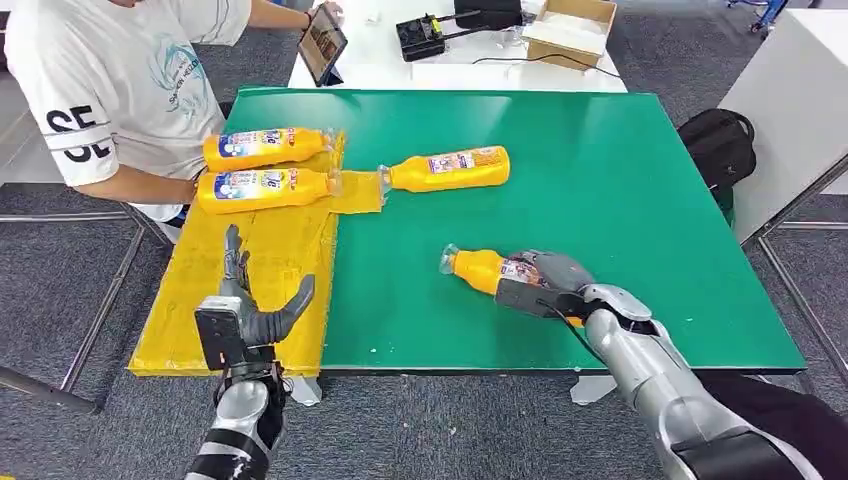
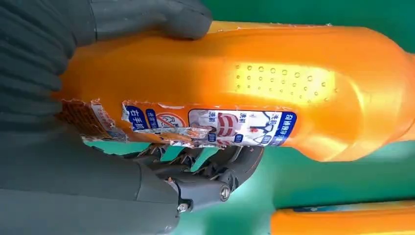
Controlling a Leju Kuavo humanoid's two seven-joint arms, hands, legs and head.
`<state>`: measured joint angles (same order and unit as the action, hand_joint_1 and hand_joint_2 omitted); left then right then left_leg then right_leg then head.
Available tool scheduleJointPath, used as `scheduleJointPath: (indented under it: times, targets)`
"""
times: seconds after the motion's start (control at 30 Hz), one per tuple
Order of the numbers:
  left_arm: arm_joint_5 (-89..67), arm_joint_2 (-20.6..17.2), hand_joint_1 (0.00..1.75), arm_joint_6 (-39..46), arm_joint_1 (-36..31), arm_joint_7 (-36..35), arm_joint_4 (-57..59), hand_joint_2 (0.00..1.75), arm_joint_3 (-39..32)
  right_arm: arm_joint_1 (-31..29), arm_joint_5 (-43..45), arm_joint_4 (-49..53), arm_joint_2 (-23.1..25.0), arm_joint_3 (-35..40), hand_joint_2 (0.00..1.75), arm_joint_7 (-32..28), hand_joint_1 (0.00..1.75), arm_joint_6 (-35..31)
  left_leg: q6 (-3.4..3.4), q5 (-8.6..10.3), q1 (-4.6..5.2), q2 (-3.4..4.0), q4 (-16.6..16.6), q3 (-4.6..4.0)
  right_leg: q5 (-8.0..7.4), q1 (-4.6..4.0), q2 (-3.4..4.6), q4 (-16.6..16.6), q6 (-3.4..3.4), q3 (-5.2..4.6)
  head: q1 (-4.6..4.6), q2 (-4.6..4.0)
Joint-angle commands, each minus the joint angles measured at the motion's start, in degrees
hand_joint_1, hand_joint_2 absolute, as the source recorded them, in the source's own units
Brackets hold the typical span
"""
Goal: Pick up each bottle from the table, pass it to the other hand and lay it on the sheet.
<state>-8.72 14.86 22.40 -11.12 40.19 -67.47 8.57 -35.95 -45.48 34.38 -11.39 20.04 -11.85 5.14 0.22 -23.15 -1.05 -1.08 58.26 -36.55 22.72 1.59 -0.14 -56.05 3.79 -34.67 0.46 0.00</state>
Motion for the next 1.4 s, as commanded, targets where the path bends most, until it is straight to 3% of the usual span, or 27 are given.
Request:
scheduleJointPath:
  times: [0.03, 0.27, 0.4, 0.53, 0.57, 0.63, 0.83, 1.03, 1.13, 1.27, 1.4]
  targets:
    - [0.43, -0.23, 0.00, -0.10, -2.25, -0.19, 4.27, 1.75, 0.34, 1.10, -0.17, -5.66, -1.15, 2.61, 1.75, 0.76, 1.69, 1.12, 0.03, -0.02, -0.04, -0.07, -0.07, 0.17, 0.04, -0.06, -0.13, 0.10, -0.12, 0.22, -0.02, 0.00]
    - [0.10, 0.11, 0.00, -1.64, -2.17, -0.19, 5.07, 1.75, 0.19, 1.73, 0.19, -5.35, -1.37, 4.09, 1.75, 1.08, 1.75, 2.06, 0.04, -0.03, -0.06, -0.09, -0.08, 0.30, 0.05, -0.09, -0.16, 0.14, -0.18, 0.41, 0.00, 0.00]
    - [0.56, -0.03, 0.00, -1.98, -2.18, -0.19, 5.12, 1.75, -0.45, 1.17, 0.21, -6.65, 1.14, 5.05, 1.75, 1.82, 1.75, 2.04, 0.04, -0.05, -0.07, 0.00, -0.11, 0.40, 0.04, -0.11, -0.09, 0.17, -0.24, 0.45, -0.02, 0.00]
    - [0.33, -0.12, 0.00, -1.78, -1.62, -0.19, 4.49, 1.75, -0.91, 2.97, 3.54, -4.91, 3.99, 2.80, 1.75, -1.51, 1.75, -2.61, 0.01, -0.06, -0.08, 0.15, -0.13, 0.44, 0.02, -0.12, 0.04, 0.18, -0.22, 0.45, 0.00, 0.00]
    - [0.09, -0.15, 0.00, -1.09, -1.21, -0.19, 4.04, 1.75, -1.04, 5.53, 8.96, -0.33, 6.82, -2.84, 1.75, -7.85, 1.75, -9.74, 0.00, -0.06, -0.09, 0.15, -0.09, 0.40, 0.02, -0.13, 0.05, 0.15, -0.17, 0.43, -0.02, 0.00]
    - [-0.17, -0.22, 0.00, -1.29, -0.42, -0.19, 3.22, 1.75, -1.32, 9.33, 8.95, 7.61, 11.81, -4.23, 1.75, -6.20, 1.75, -15.67, -0.04, -0.11, -0.12, 0.41, -0.15, 0.50, -0.01, -0.18, 0.24, 0.19, -0.22, 0.45, -0.02, 0.00]
    - [-0.96, 0.65, 0.00, -0.82, -0.46, -0.19, 3.55, 1.75, -1.23, 19.36, 12.08, 33.79, 16.40, -10.45, 1.75, -7.53, 1.75, -24.92, -0.17, -0.24, -0.18, 0.82, -0.09, 0.39, 0.03, -0.28, 0.55, -0.04, -0.34, 0.18, 0.00, 0.00]
    - [-0.19, 1.18, 0.00, -0.45, -1.37, -0.19, 4.56, 1.75, -0.33, 22.80, 16.77, 44.29, 19.99, -15.92, 1.75, -15.19, 1.75, -32.73, -0.11, -0.22, -0.18, 0.48, 0.01, -0.01, 0.15, -0.25, 0.33, -0.14, -0.23, -0.09, -0.02, 0.00]
    - [-0.19, 1.18, 0.00, -0.45, -1.37, -0.19, 4.56, 1.75, -0.33, 22.80, 16.77, 44.29, 19.99, -15.92, 1.75, -15.19, 1.75, -32.73, -0.11, -0.15, -0.15, 0.49, -0.03, -0.15, 0.09, -0.15, 0.34, -0.10, -0.19, -0.20, 0.00, 0.00]
    - [2.52, 2.61, 0.00, -4.01, -1.70, -0.19, 5.53, 1.75, -0.06, 26.71, 19.78, 52.54, 22.37, -19.40, 1.75, -23.22, 1.75, -40.19, -0.10, -0.21, -0.12, 0.33, -0.02, -0.08, 0.17, -0.11, 0.14, -0.08, -0.26, -0.11, 0.00, 0.00]
    - [3.53, 3.96, 0.00, -7.23, -3.31, -0.19, 9.32, 1.75, -0.26, 29.77, 20.41, 56.94, 22.99, -19.59, 1.75, -25.43, 1.75, -40.07, -0.09, -0.23, -0.11, 0.28, -0.02, -0.13, 0.19, -0.12, 0.11, -0.07, -0.25, -0.15, 0.00, 0.00]
